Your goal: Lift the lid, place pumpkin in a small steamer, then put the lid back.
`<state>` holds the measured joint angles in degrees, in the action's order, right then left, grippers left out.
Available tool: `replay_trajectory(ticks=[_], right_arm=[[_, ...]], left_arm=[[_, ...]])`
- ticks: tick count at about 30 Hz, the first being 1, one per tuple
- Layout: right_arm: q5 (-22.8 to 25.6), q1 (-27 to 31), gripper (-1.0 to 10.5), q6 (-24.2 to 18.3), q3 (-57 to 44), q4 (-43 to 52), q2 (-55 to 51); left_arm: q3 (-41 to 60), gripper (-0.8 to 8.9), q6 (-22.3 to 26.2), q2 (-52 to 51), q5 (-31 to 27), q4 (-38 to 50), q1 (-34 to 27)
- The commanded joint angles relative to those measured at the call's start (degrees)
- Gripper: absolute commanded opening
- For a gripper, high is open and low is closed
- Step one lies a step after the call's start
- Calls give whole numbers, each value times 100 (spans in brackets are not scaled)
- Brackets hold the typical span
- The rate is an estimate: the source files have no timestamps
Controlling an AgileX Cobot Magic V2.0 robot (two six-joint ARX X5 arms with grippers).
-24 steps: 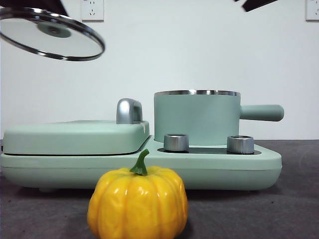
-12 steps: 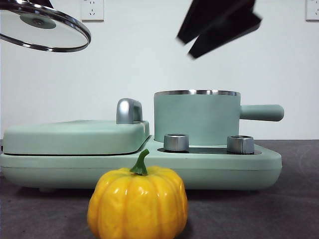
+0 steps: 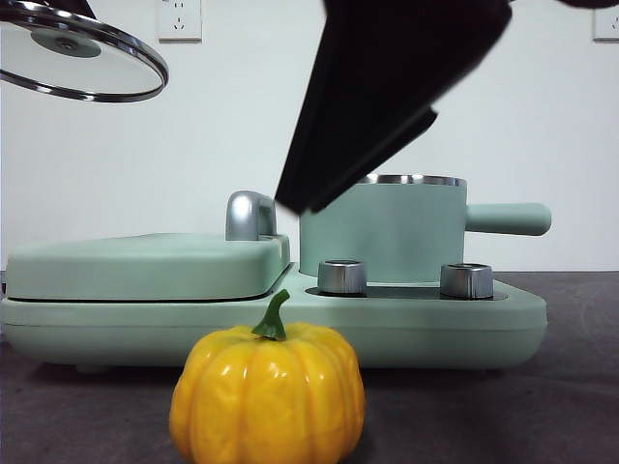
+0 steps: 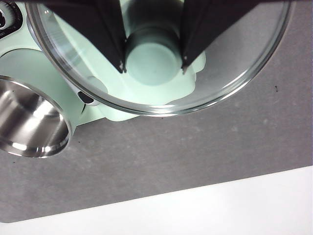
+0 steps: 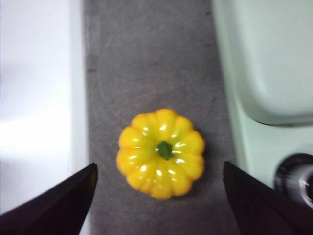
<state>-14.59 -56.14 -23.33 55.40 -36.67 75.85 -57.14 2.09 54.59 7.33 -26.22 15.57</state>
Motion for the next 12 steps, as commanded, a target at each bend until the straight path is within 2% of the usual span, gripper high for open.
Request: replay_trajectory(ticks=[1,6,12], right_arm=[[83,-188,412,-232,87,50,219],[236,-310,460,-308,87,109,555],[271,-313,465,-330,85,374,925]], left_arm=[[-96,10,24,-4,-7,181,2],[-96,10,46,-4,-7,181,2],[-96,10,61,-4,-7,181,2]])
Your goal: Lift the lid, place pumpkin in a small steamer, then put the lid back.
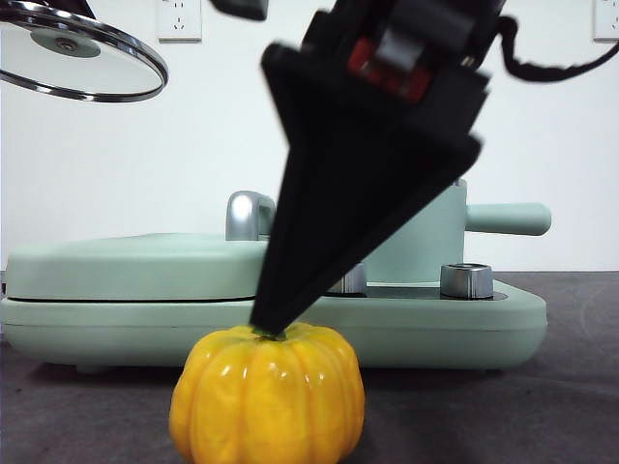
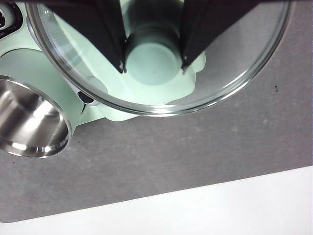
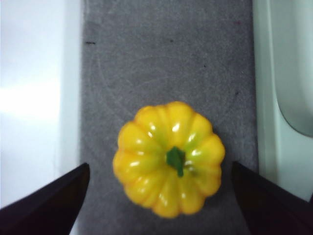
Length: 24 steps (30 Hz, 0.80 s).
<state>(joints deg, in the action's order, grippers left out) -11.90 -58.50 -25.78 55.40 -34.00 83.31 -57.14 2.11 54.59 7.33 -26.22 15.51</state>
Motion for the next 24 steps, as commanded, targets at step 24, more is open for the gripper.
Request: replay_trajectory(ticks=[24], right_arm=[[483,227,377,1843,330,-1062,-568]], left_arm=[[-96,10,144,-2,-7,382,-50]])
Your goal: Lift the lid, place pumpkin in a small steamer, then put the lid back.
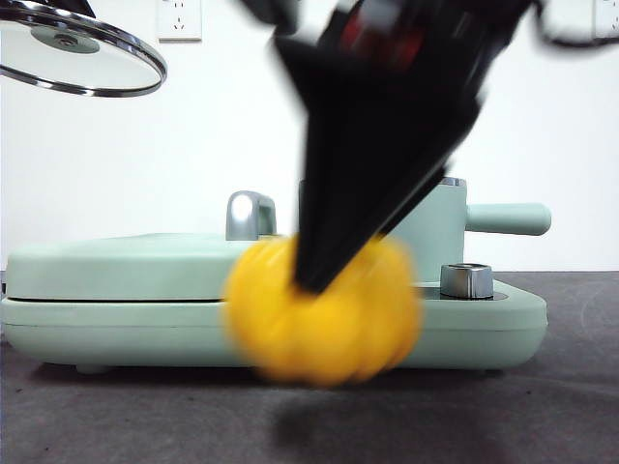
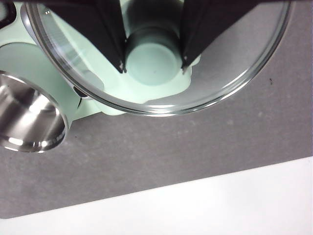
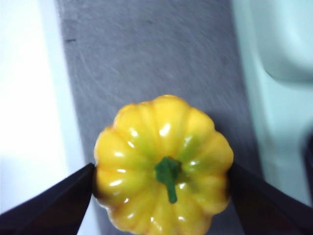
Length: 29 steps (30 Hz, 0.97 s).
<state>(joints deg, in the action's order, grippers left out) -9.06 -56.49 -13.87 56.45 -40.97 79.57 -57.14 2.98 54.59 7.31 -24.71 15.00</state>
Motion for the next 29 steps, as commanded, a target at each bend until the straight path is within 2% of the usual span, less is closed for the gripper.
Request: replay_trajectory(ticks=[1,5,8,11,18,24,29], right_arm=[[345,74,375,826,323,-625,-326],[909,396,345,1388,1019,-1860,-745],[973,793,345,1657,1781,-2732,-761],[951,1279,346,1681,2557,-3222,-599],[951,2170,346,1263,4105,-3108,310],[944,2459,347,966,5101,-2734,1375],[879,2487,347,822,5469,-2441,2159]], left_arm=[[-96,10,57,-2,-4,254,0],[-96,10,57,-2,-4,374,0],[-96,10,57,-2,-4,380,0],[-96,10,57,-2,-4,372,0],[-96,10,57,-2,-4,374,0],[-96,10,55,-2,-4,372,0],[-96,10,44,-2,-4,372,0]])
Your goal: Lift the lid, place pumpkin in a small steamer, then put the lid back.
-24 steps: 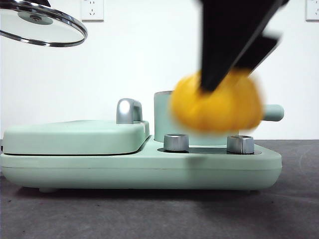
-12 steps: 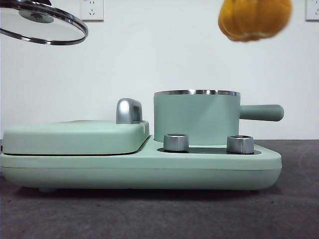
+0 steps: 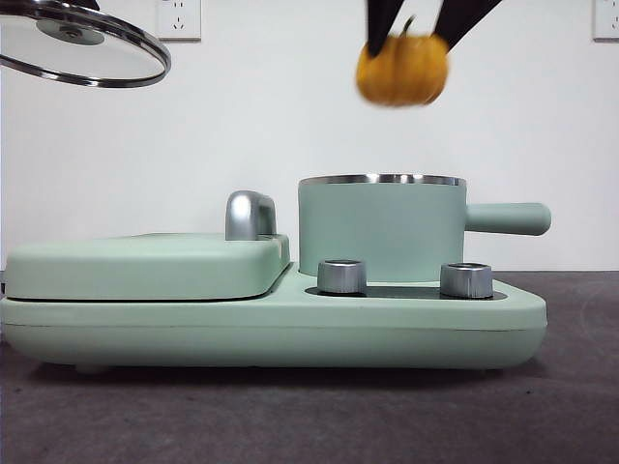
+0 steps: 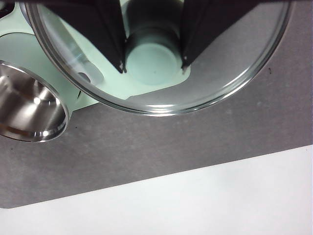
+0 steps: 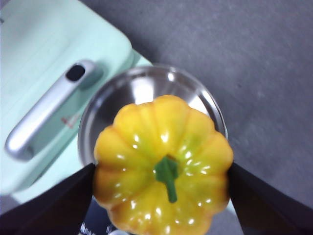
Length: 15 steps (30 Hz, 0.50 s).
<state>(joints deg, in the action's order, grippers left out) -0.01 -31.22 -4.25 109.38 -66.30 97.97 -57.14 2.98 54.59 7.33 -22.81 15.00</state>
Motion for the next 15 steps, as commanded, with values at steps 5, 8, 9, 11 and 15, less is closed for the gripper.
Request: replay_trajectory(ticks=[5,8,9,11,15], right_arm=[[-39,-42,347,-227,177,205,892],[-39,-39,347,-227,177,282,1189],[-44,-42,347,-225,177,308,1274],[-44,-39,347,-225,177,337,1405],[-63,-42,347,-229,173,367,1681]], left_arm=[[-96,10,52,-2,-7,184,0],[-96,10,61,-2,-7,184,0],[-96,10,61,-2,-7,184,0],[-96,10,61,-2,-7,184,0],[-96,10,61,7,-7,186,0]])
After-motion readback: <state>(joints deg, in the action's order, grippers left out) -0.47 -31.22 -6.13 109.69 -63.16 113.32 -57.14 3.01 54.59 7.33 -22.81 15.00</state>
